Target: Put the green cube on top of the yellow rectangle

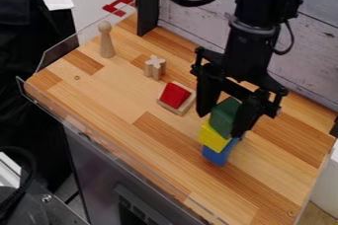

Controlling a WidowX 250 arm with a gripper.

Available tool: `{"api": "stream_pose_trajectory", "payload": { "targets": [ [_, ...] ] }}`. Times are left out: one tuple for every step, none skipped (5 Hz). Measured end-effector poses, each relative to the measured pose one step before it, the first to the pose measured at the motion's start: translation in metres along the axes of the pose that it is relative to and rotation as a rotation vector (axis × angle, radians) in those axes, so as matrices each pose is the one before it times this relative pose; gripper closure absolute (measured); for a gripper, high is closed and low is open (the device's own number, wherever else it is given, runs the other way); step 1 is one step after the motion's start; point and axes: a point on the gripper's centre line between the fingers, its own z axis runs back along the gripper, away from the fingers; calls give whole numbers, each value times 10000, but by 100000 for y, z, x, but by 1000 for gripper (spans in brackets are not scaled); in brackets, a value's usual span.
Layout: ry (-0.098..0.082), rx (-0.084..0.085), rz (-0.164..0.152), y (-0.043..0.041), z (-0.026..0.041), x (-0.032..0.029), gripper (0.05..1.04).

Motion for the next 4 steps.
{"api": "stream_pose_trajectory", "payload": {
  "targets": [
    [56, 51, 113, 77, -117, 29, 78],
    [-153, 152, 140, 31, 867, 496, 85],
    [-943, 309, 91, 39, 4239, 1848, 84],
    [-802, -86, -118, 514, 3289, 1659, 84]
  ]
}}
